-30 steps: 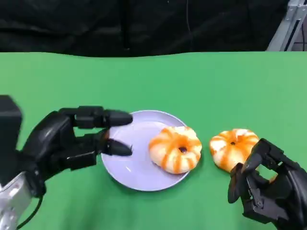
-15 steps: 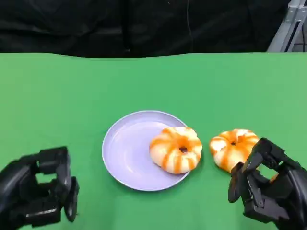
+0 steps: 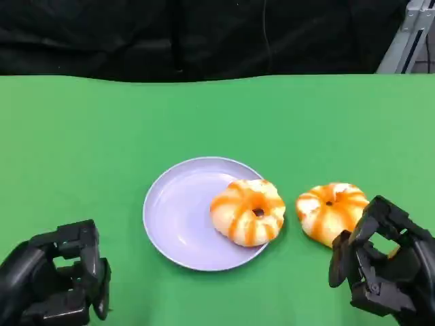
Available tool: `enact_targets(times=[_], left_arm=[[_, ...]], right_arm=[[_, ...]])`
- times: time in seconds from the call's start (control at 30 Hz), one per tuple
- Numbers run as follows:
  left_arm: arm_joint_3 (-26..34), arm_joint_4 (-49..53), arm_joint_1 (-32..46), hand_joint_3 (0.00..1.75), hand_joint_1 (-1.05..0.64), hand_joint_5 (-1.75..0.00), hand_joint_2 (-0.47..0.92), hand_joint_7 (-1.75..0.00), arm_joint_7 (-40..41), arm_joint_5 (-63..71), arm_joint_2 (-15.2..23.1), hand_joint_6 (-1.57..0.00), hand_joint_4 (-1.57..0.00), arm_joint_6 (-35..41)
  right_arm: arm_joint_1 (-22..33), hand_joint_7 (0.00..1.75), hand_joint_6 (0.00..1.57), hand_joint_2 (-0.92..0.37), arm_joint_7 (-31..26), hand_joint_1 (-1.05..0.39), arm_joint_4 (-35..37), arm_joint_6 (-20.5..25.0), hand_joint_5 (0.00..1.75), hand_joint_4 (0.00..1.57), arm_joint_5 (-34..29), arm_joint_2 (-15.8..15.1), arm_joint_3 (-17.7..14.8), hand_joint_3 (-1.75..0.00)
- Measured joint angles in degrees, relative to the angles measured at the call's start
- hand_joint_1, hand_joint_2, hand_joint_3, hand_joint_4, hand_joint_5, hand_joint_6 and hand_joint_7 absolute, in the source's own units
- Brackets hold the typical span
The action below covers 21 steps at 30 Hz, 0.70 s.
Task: Grasp the bread from the table and place it into the plate.
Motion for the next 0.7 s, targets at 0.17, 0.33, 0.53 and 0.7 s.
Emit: enact_targets(times=[0.17, 0.33, 0.53, 0.7], left_arm=[[-0.19, 0.0, -0.28, 1.28, 0.03, -1.75, 0.61, -1.75, 0.0, 0.04, 0.01, -0.81, -0.96, -0.43], [-0.43, -0.19, -0.31, 1.27, 0.04, -1.75, 0.59, -1.75, 0.04, 0.42, 0.08, -0.8, -0.96, -0.43], [-0.43, -0.98, -0.21, 1.29, 0.03, -1.75, 0.6, -1.75, 0.53, 0.57, 0.08, -0.82, -0.96, -0.42], [-0.44, -1.54, -0.01, 1.29, 0.02, -1.75, 0.59, -1.75, 1.48, 1.05, 0.06, -0.81, -0.96, -0.41]], right_arm=[[0.0, 1.65, 0.68, -0.45, -0.06, -0.13, -0.11, 0.45, 1.75, 0.87, -0.29, -0.01, 0.27, -1.3], [0.04, 1.65, 0.68, -0.43, -0.05, -0.13, -0.31, 0.46, 1.75, 0.87, -0.4, -0.02, 0.46, -1.31], [0.34, 1.65, 0.68, -0.44, -0.08, -0.14, -0.48, 0.45, 1.75, 0.88, -0.5, -0.02, 0.59, -1.3], [0.39, 1.64, 0.69, -0.45, -0.05, -0.15, -0.85, 0.49, 1.75, 0.87, -0.36, -0.04, 0.51, -1.28]])
